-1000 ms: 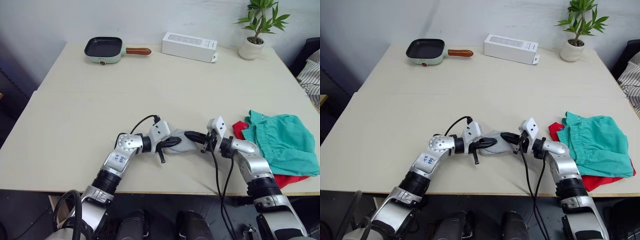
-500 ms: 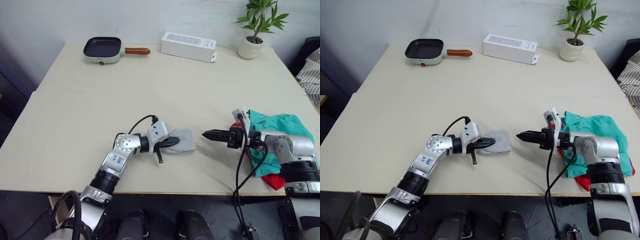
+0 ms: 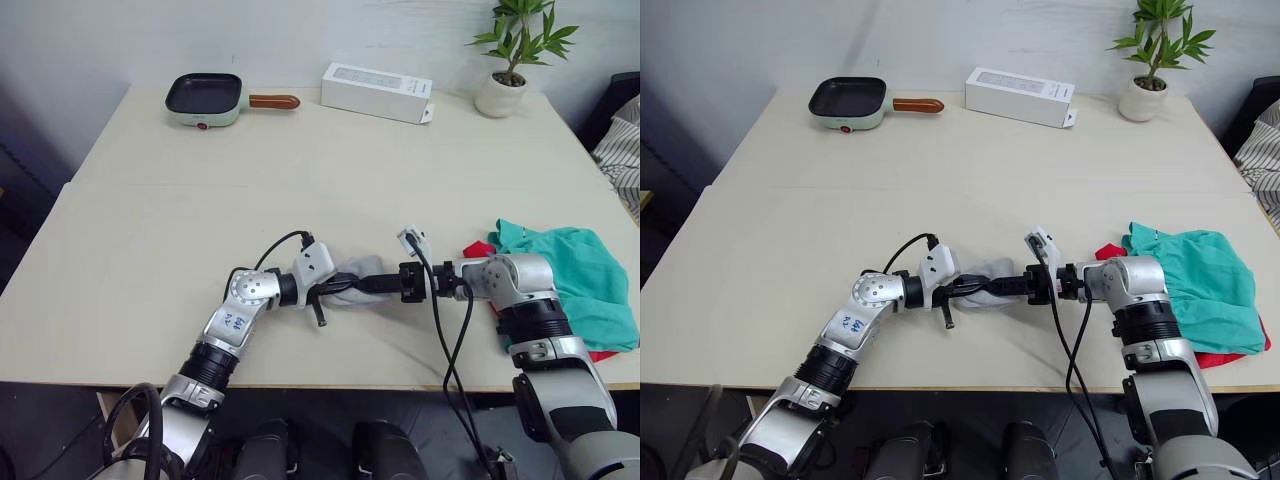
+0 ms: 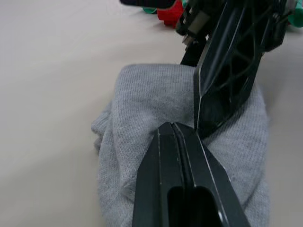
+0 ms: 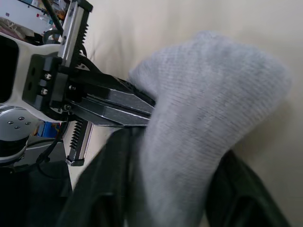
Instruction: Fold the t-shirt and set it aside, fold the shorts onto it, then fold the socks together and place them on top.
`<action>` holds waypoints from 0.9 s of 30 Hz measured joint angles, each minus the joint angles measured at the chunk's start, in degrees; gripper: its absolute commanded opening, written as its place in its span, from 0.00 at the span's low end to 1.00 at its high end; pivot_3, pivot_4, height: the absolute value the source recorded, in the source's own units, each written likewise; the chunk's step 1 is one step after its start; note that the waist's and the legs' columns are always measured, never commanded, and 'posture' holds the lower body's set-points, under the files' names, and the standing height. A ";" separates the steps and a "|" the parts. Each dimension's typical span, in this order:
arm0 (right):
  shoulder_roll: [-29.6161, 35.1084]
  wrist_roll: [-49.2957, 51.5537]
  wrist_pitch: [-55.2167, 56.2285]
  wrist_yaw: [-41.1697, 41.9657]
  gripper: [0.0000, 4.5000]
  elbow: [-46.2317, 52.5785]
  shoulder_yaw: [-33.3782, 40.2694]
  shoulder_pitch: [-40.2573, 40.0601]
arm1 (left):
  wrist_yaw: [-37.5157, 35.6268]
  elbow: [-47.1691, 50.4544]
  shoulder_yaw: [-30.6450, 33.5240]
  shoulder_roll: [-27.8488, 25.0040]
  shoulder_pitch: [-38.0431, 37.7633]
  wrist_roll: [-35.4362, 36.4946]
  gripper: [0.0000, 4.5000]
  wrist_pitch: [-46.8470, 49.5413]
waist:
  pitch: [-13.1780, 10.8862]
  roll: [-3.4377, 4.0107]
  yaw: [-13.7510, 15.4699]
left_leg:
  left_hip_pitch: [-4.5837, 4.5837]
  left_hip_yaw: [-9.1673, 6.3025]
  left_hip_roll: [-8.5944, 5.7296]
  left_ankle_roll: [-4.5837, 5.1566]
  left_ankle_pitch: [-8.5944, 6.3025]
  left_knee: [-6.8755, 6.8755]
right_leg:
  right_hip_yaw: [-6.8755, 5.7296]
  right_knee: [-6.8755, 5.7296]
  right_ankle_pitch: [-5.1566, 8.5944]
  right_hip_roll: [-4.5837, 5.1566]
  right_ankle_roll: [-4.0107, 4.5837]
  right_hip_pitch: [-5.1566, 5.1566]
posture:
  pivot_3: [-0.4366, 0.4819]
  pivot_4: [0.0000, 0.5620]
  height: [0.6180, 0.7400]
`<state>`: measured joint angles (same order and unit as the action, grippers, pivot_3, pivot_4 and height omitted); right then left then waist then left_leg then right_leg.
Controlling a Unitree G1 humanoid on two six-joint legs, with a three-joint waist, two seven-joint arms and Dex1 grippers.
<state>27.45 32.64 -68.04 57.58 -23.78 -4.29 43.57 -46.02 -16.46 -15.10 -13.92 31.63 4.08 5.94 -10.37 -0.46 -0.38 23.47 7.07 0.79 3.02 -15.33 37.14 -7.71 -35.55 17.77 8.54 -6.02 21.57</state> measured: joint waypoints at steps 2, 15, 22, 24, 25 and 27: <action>-0.06 0.42 -0.34 0.23 0.06 0.43 0.39 0.06 | -0.57 0.45 0.45 -0.51 -0.02 0.23 0.00 0.65 | 0.01 -0.01 0.01 | -0.04 0.00 0.00 0.01 -0.01 0.02 | 0.00 0.01 0.00 0.00 0.00 -0.05 | 0.48 0.27 1.00; 15.47 14.69 -8.60 6.77 0.01 17.34 15.79 -8.08 | -9.70 15.11 10.37 -4.45 -0.91 17.17 0.48 6.72 | -0.10 0.17 0.40 | 1.08 -0.06 -0.10 0.12 0.02 0.19 | -0.12 -0.03 -0.07 -0.04 -0.12 0.75 | 0.48 0.27 1.00; 41.91 12.99 -0.77 20.45 0.01 16.22 19.22 -15.55 | -13.05 25.80 12.09 -9.37 -1.84 25.20 0.96 14.95 | -0.30 0.34 0.37 | 0.64 -0.04 -0.14 0.37 -0.15 0.14 | -0.24 0.83 -0.16 -0.10 -0.31 0.03 | 0.48 0.27 1.00; 47.66 8.04 4.10 23.21 0.01 7.89 16.50 -13.23 | -13.38 27.70 11.76 -10.24 -2.56 25.19 1.00 15.17 | -0.37 0.45 0.29 | 0.63 0.12 -0.17 0.43 -0.11 0.17 | -0.08 0.97 -0.18 -0.07 -0.34 0.04 | 0.48 0.27 1.00; 49.70 5.26 6.87 24.62 0.01 3.24 14.39 -11.21 | -13.49 28.46 11.66 -10.68 -2.95 25.18 1.00 15.20 | -0.38 0.45 0.24 | 0.62 0.14 -0.17 0.34 -0.12 0.17 | -0.03 0.98 -0.20 -0.06 -0.36 0.04 | 0.48 0.27 1.00; 51.22 0.32 11.09 26.63 0.01 -4.26 10.77 -7.95 | -13.52 29.62 11.72 -11.55 -3.47 25.21 1.00 15.38 | -0.38 0.45 0.05 | 0.58 0.16 -0.11 0.10 -0.17 0.17 | 0.01 1.00 -0.24 -0.08 -0.31 0.05 | 0.48 0.27 1.00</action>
<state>78.68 32.96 -56.95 84.21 -28.04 6.48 35.61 -59.53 13.16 -3.38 -25.46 28.16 29.29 21.33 -10.75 -0.01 -0.32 24.05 7.23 0.68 3.12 -15.50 37.31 -7.70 -34.55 17.53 8.47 -6.33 21.61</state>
